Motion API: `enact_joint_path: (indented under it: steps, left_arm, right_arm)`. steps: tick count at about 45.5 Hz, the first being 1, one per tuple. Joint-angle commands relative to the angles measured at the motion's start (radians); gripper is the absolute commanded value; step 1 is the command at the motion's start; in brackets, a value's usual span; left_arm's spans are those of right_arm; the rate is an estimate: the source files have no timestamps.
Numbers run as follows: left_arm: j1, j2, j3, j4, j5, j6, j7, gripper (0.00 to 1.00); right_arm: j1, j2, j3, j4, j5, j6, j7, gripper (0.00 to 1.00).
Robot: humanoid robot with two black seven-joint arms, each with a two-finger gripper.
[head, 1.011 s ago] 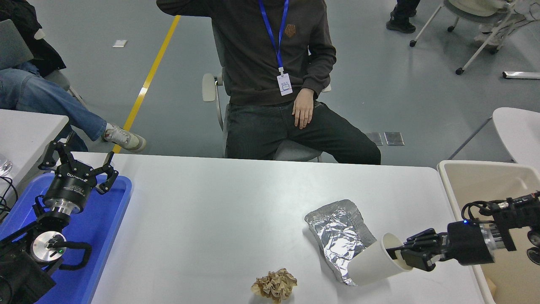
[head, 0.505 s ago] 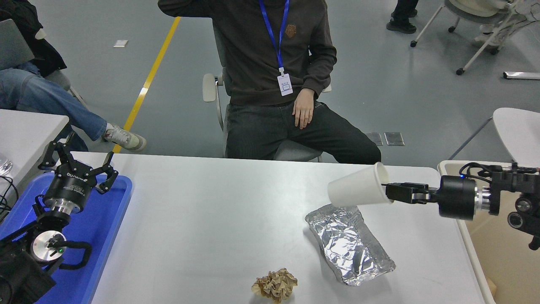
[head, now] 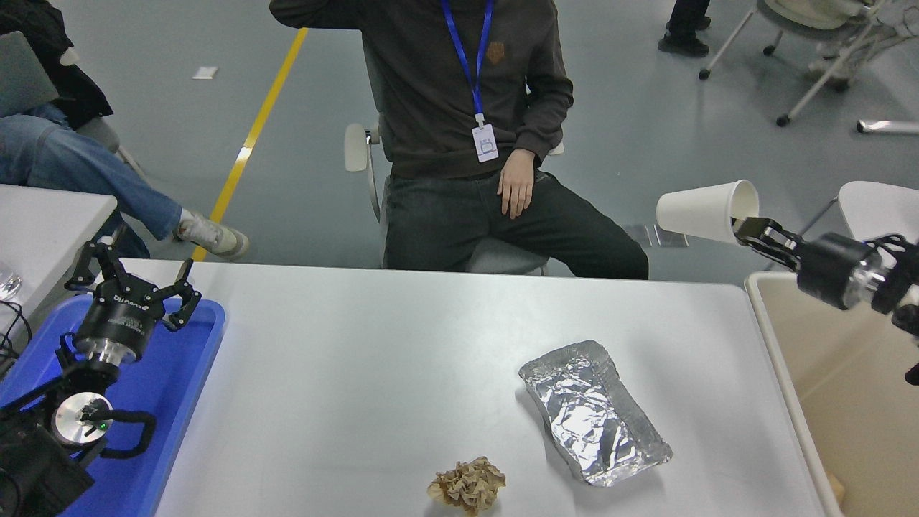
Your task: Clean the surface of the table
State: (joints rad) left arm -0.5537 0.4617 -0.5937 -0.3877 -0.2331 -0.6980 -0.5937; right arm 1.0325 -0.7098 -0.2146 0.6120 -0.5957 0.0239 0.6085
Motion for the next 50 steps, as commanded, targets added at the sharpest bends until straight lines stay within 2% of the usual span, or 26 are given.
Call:
enact_joint_path:
  steps: [1, 7, 19, 33, 50]
  left_arm:
    - [0.0, 0.0, 0.0, 0.0, 0.0, 0.0, 0.0, 1.0]
    - [0.0, 0.0, 0.0, 0.0, 0.0, 0.0, 0.0, 1.0]
    - [0.0, 0.0, 0.0, 0.0, 0.0, 0.0, 0.0, 1.0]
    - [0.0, 0.0, 0.0, 0.001, 0.0, 0.0, 0.0, 1.0]
    - [0.0, 0.0, 0.0, 0.0, 0.0, 0.0, 0.0, 1.0]
  right_arm:
    - [-0.028, 0.041, 0.0, -0.187, 0.116, 0.005, -0.2, 0.0]
    - [-0.052, 0.059, 0.006, -0.255, 0.139, 0.004, -0.328, 0.0]
    - [-0.107, 0.095, 0.009, -0.362, 0.195, -0.002, -0.501, 0.0]
    - [-0.152, 0.133, 0.017, -0.448, 0.205, -0.005, -0.61, 0.0]
    - [-0.292, 0.237, 0.024, -0.551, 0.209, -0.016, -0.622, 0.0]
